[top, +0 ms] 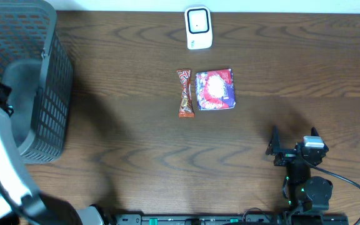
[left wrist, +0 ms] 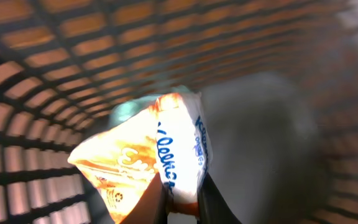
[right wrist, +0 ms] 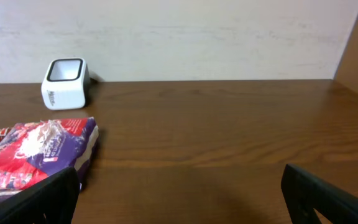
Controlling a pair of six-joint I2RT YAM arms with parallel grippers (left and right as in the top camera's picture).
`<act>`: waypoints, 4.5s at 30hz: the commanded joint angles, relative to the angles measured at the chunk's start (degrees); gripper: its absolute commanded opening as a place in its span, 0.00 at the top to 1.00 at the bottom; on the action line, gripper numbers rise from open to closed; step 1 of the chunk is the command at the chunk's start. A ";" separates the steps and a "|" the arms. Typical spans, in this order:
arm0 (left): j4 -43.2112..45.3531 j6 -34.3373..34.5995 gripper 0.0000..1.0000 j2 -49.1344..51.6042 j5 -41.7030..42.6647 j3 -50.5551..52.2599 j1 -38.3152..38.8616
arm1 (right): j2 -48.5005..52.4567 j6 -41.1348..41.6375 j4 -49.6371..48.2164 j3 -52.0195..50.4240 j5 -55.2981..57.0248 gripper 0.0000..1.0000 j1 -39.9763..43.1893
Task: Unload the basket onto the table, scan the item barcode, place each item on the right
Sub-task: 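Grasp the orange tissue pack and carry it toward the scanner, then lower the tissue pack left of the red snack bar and release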
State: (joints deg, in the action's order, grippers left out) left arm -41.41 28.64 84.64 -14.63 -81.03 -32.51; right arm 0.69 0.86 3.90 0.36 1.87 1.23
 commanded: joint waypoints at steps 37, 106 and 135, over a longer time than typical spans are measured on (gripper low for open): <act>-5.51 47.50 0.93 6.34 15.50 -0.28 51.39 | -0.31 0.59 0.22 -0.04 -0.07 0.01 -0.48; 11.93 54.60 0.92 27.43 13.66 -0.42 56.76 | -0.31 0.59 0.22 -0.04 -0.07 0.01 -0.48; 17.79 39.82 0.57 9.75 14.19 -1.51 50.71 | -0.31 0.59 0.22 -0.04 -0.07 0.01 -0.48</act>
State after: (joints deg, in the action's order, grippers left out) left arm -23.73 74.78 100.57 0.08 -81.03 20.99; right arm 0.69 0.86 3.90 0.36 1.89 1.23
